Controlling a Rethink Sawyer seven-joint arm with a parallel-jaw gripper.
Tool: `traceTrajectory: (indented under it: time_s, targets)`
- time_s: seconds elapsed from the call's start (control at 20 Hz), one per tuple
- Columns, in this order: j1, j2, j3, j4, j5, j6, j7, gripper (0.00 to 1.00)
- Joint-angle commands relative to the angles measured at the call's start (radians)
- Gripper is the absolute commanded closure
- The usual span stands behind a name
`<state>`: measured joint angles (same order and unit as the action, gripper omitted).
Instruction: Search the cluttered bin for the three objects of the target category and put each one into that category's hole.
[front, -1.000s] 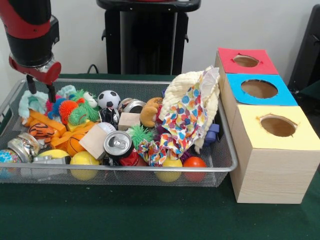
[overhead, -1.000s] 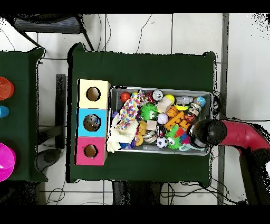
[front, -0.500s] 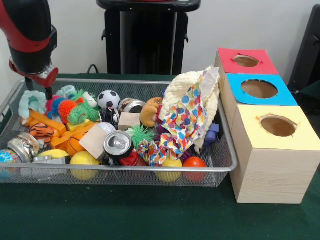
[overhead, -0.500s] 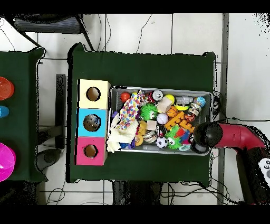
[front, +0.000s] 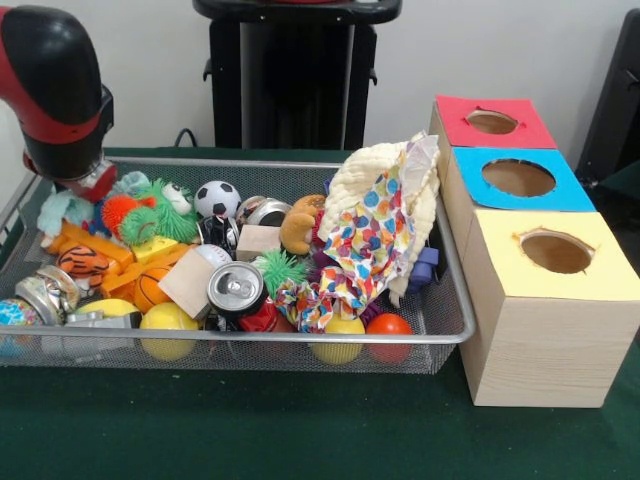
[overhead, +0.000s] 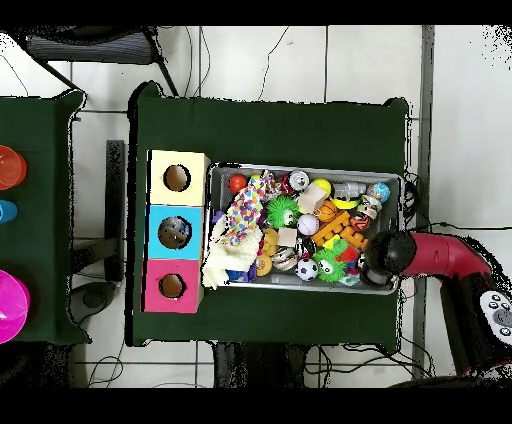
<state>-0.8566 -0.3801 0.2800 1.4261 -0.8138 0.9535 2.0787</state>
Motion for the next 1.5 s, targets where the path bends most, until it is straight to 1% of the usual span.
traceTrajectory:
  time_s: [0.05, 0.2, 0.25, 0.35, 0.4, 0.5, 0.55, 0.6, 0.7, 0.75, 0.8, 0.85, 0.95, 1.0, 1.2, 1.35, 1.5]
  targets:
    - [-0.001, 0.139, -0.018, -0.068, -0.062, -0.004, -0.173, 0.00]
    - [-0.010, 0.134, -0.013, -0.046, -0.054, -0.036, -0.163, 0.00]
    - [-0.025, 0.128, 0.001, -0.028, -0.059, -0.072, -0.185, 0.00]
    - [-0.044, 0.123, 0.015, -0.006, -0.058, -0.124, -0.184, 0.00]
    - [-0.054, 0.120, 0.022, 0.005, -0.058, -0.150, -0.184, 1.00]
    - [-0.058, 0.102, 0.025, 0.038, -0.050, -0.180, -0.157, 1.00]
    - [-0.056, 0.060, 0.024, 0.082, -0.032, -0.187, -0.129, 1.00]
    - [-0.063, 0.043, 0.031, 0.103, -0.018, -0.189, -0.130, 1.00]
    - [-0.076, -0.020, 0.063, 0.160, 0.025, -0.172, -0.162, 1.00]
    - [-0.072, -0.075, 0.078, 0.202, 0.048, -0.160, -0.167, 1.00]
    - [-0.070, -0.107, 0.087, 0.223, 0.067, -0.139, -0.176, 1.00]
    - [-0.065, -0.155, 0.100, 0.262, 0.090, -0.122, -0.184, 1.00]
    - [-0.062, -0.216, 0.127, 0.315, 0.123, -0.102, -0.208, 1.00]
    - [-0.061, -0.232, 0.137, 0.325, 0.134, -0.095, -0.215, 1.00]
    - [-0.076, -0.348, 0.200, 0.423, 0.185, -0.133, -0.220, 1.00]
    - [-0.097, -0.442, 0.245, 0.495, 0.221, -0.190, -0.204, 1.00]
    - [-0.116, -0.498, 0.281, 0.534, 0.239, -0.236, -0.187, 1.00]
